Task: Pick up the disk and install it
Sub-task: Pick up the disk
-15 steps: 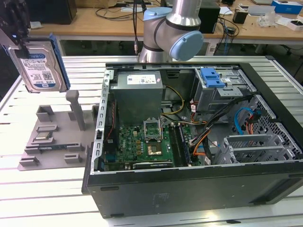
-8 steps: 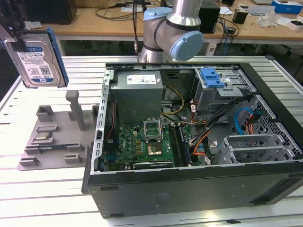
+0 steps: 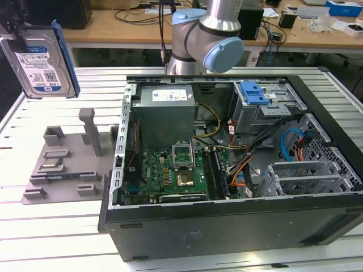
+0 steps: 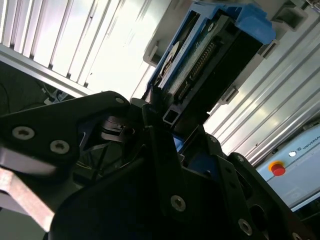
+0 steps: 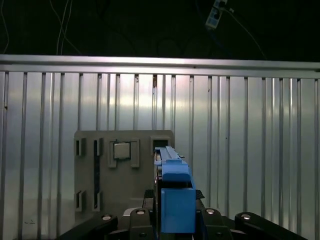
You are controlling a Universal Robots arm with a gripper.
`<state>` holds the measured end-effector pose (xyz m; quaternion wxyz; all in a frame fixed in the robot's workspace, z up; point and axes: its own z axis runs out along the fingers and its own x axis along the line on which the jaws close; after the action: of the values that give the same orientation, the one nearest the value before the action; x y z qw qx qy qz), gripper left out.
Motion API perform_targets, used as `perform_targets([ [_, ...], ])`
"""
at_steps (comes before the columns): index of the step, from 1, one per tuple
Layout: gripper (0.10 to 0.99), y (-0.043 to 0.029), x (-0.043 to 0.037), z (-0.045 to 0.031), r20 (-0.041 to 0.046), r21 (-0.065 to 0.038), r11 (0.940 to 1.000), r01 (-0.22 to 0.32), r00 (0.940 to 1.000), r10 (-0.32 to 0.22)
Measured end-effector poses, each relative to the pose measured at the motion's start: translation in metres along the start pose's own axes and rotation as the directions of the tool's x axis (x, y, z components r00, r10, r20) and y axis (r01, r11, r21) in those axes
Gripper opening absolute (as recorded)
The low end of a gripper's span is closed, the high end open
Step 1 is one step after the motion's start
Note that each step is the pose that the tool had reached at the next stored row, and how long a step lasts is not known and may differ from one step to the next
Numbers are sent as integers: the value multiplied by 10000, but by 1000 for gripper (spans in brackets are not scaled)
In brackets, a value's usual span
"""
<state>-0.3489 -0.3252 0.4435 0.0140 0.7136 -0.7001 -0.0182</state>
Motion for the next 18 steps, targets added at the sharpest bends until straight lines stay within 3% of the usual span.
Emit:
perform_targets([
  [2,369,4,-1,-85,0,0,10000,0,10000,0],
  [18,369,21,-7,-456,0,-1,10000,0,10000,0],
])
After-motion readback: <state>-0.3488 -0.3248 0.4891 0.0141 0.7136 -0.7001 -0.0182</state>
